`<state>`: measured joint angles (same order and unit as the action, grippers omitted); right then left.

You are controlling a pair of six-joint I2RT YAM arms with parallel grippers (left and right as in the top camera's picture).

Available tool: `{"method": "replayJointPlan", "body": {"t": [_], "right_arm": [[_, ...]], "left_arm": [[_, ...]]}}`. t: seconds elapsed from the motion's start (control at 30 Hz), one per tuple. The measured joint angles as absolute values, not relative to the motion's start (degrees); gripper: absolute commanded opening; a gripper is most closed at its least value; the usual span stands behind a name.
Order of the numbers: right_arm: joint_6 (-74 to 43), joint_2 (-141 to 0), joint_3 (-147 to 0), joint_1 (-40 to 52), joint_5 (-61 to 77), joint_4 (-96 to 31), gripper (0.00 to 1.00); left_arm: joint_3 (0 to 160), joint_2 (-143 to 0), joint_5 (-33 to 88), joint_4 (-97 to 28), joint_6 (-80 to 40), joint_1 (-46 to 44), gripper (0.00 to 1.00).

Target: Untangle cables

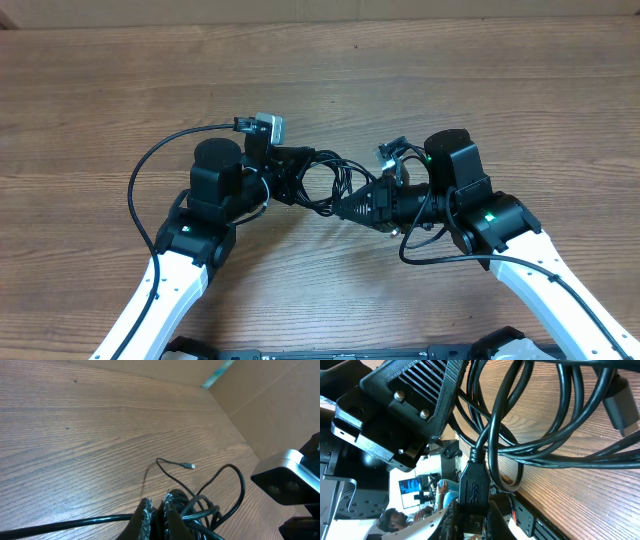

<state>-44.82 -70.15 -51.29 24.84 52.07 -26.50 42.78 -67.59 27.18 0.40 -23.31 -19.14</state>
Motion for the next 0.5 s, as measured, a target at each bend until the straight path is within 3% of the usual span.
{"method": "replayJointPlan", "body": {"t": [0.17, 0.3, 0.5], "right_arm": [[-44.82, -70.15, -51.29, 24.84, 52.10, -26.52, 0.13], [-44.82, -70.15, -51.29, 24.84, 51.92, -27.97, 0.04], [-44.86, -70.37, -51.27, 24.84, 51.62, -28.49, 0.04]], "left_arm": [[42.78, -67.59, 26.96, 0.01, -23.29, -19.14, 0.04], [42.78, -67.59, 25.67, -1.98, -22.92, -19.14, 0.04], [42.78, -67.59, 24.60, -2.79, -22.70, -19.14, 0.04]]}}
